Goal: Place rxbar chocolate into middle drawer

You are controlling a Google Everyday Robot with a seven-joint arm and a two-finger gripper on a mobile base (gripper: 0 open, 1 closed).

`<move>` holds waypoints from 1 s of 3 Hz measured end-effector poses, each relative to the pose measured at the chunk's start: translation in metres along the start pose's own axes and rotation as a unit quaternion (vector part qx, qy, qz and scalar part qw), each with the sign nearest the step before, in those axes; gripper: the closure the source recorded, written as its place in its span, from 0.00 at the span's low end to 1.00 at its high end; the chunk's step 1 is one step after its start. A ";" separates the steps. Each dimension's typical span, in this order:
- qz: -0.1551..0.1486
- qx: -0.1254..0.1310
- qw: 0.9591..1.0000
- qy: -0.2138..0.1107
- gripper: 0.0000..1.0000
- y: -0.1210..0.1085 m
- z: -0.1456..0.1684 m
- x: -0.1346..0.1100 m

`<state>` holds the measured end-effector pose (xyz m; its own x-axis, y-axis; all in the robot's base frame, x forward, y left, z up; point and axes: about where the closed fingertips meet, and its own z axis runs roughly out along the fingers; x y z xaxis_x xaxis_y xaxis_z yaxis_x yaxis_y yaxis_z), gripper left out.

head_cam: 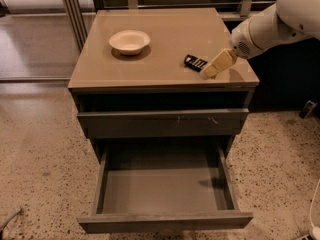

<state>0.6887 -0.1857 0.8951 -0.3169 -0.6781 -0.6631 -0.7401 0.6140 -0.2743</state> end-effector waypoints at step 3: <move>0.053 -0.050 0.997 -0.012 0.00 -0.001 0.089 -0.003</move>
Offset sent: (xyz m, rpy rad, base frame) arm 0.0635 0.0407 -0.0632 0.1474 0.1011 -0.0041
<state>0.7430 -0.1485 0.8353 -0.3825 -0.6007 -0.7020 -0.7589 0.6376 -0.1321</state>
